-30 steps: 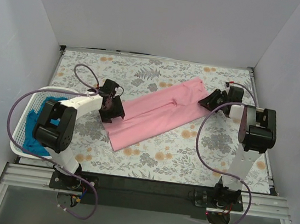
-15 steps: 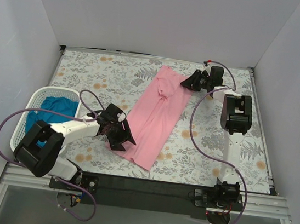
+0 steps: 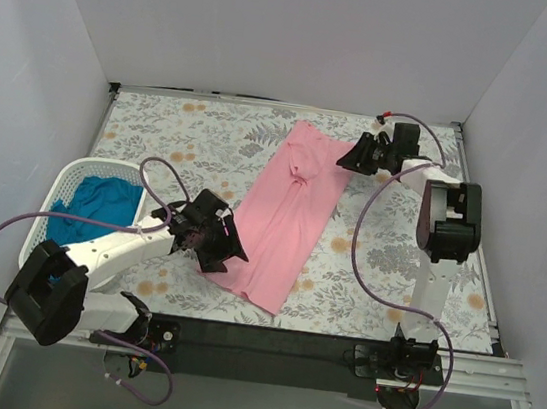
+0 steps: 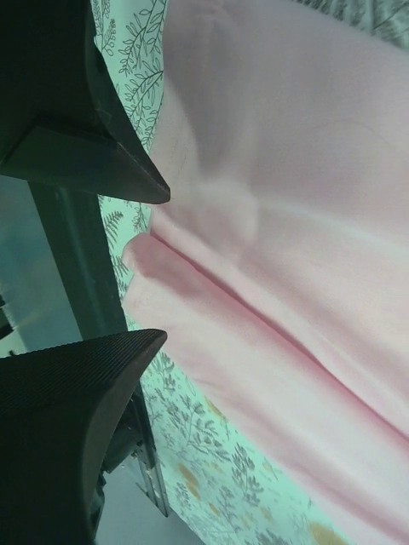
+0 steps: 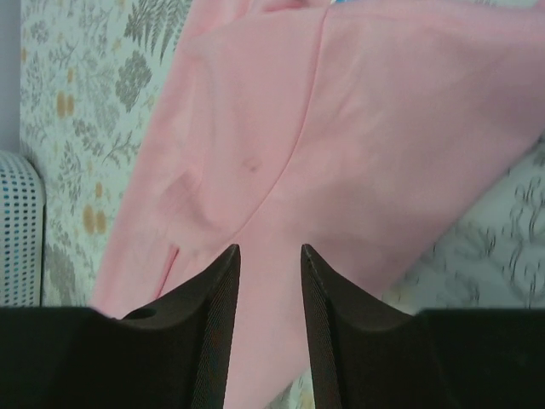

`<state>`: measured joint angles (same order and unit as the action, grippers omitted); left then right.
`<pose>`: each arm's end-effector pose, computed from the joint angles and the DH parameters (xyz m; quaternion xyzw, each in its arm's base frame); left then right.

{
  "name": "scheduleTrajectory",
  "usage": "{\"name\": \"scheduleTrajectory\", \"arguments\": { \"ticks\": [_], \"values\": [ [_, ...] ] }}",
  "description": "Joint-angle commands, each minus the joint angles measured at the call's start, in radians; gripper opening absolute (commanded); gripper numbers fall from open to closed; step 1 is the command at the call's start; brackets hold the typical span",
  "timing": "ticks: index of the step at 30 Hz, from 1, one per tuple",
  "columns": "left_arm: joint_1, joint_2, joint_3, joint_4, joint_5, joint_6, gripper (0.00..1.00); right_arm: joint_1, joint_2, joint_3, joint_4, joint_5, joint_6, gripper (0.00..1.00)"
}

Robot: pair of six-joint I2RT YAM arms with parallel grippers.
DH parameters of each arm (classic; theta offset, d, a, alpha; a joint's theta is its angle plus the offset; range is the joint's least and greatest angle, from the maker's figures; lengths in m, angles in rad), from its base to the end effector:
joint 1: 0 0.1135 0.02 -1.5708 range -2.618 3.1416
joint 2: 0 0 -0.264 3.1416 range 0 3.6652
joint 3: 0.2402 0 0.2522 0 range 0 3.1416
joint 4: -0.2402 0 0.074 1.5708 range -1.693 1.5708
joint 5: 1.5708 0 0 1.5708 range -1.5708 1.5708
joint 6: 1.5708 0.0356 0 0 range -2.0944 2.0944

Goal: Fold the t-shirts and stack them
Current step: Fold the tshirt

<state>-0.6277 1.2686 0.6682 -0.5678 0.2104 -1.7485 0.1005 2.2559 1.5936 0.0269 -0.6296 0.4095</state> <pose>0.1738 -0.1353 0.1765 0.5001 -0.8365 0.2229 0.0212 0.4952 0.0710 0.1536 -0.0073 0.8601 0.3756 0.3451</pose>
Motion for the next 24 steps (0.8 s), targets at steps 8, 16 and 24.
{"name": "scheduleTrajectory", "arguments": {
  "ticks": [8, 16, 24],
  "values": [
    [0.003, -0.112, 0.166, -0.084, -0.449, 0.259, 0.60, 0.024, -0.374, -0.483, 0.083, 0.031, -0.066, 0.32],
    [0.008, -0.129, 0.130, 0.087, -0.807, 0.489, 0.60, 0.034, -0.296, -0.492, 0.159, 0.041, -0.046, 0.25],
    [0.036, -0.064, 0.107, 0.086, -0.776, 0.468, 0.60, 0.001, -0.176, -0.402, 0.139, 0.103, -0.078, 0.23]
  ]
}}
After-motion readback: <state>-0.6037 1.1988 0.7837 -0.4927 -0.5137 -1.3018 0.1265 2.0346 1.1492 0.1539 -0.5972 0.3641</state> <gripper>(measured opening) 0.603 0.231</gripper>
